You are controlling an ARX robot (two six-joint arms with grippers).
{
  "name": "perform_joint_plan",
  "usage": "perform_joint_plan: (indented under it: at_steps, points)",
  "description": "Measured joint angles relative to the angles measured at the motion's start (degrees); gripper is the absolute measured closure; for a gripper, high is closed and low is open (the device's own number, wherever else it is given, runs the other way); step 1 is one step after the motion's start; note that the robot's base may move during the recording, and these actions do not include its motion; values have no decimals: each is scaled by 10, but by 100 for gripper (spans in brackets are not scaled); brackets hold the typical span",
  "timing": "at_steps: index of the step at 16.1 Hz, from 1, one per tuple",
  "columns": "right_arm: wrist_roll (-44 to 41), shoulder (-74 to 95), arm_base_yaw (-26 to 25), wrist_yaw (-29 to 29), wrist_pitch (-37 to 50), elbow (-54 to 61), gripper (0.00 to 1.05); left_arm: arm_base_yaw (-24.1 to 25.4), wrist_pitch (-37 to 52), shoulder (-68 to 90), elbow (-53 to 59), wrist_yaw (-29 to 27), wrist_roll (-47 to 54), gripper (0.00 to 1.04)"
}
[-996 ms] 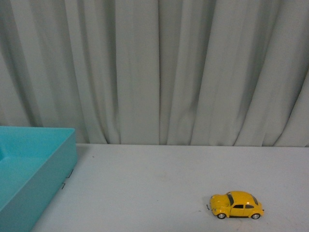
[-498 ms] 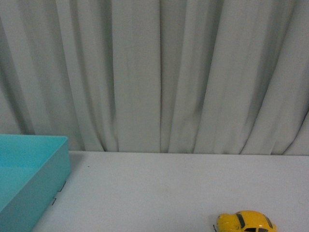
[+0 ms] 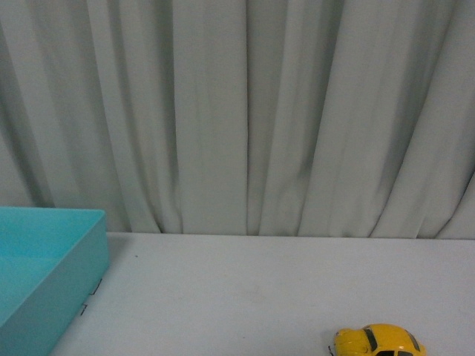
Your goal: Wind up and store yellow beetle toy
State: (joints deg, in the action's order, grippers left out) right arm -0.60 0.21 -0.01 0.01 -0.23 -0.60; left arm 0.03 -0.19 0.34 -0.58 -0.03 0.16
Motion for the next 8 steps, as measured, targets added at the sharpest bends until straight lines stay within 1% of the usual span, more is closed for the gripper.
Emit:
perform_joint_plan:
  at_steps: [2,3,4,5,6,7,8]
  points:
    - [0,0,0,0,0,0,7,0,0,0,0,0,0,7]
    - [26,7,13,36,-40,-9,7,0,0,0,0,0,0,7]
    - [106,69,27,91,-58,-21,7,0,0,0,0,1,0,7]
    - [144,128,-29,63,14,-20,7,0,0,0,0,-1,0,7]
    - [158,252,-125,-4,150,-31,7,0,0,0,0,0,0,7]
    - [152,372,-175,-49,258,-56,7,0,0,0,0,0,0,7]
    - [136,491,-198,-90,354,-97,7,0,0,0,0,-2,0,7]
